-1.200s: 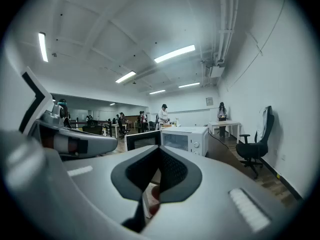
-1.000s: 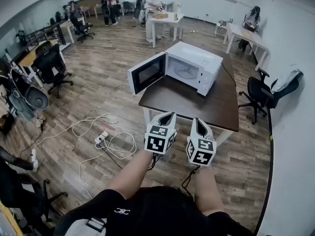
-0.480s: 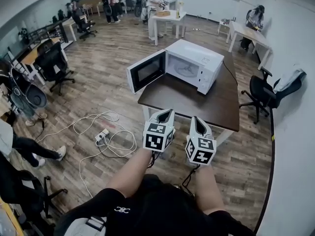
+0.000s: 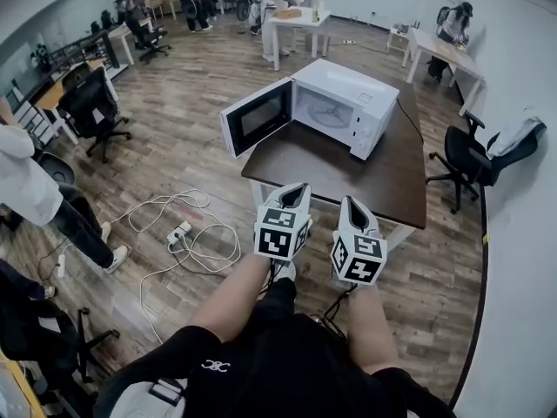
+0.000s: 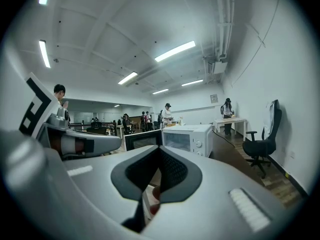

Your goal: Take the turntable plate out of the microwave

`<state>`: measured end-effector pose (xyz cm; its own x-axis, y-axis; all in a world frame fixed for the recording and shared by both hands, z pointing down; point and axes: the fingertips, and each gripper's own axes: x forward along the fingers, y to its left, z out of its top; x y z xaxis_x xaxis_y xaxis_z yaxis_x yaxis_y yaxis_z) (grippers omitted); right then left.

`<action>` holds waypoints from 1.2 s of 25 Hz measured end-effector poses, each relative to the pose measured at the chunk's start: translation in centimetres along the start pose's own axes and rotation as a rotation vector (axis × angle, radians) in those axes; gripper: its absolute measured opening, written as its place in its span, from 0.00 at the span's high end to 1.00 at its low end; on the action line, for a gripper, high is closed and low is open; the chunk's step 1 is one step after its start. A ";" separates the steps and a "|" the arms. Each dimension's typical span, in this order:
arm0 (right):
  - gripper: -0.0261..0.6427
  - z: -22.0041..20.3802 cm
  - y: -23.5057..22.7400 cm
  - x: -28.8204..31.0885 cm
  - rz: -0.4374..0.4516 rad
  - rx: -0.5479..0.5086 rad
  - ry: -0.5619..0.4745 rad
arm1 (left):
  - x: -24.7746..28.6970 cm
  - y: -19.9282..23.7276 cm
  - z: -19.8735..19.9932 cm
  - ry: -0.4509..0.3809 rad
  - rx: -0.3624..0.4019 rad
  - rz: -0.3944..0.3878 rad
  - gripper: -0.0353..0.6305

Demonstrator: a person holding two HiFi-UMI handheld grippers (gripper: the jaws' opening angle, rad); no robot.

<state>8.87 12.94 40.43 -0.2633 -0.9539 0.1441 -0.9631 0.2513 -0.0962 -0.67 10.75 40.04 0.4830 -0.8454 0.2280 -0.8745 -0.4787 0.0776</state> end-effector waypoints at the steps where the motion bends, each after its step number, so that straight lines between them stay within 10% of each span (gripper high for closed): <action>1: 0.95 0.0 -0.2 0.4 0.000 -0.002 -0.001 | 0.4 0.1 0.0 0.001 0.004 0.000 0.93; 30: 0.95 1.9 -7.4 20.0 -0.054 -0.059 0.067 | 20.5 9.5 3.5 0.039 -0.040 -0.039 0.93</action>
<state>10.85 -8.29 42.17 -0.2118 -0.9538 0.2129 -0.9771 0.2107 -0.0283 1.09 -11.97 42.03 0.5153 -0.8159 0.2621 -0.8565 -0.5006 0.1255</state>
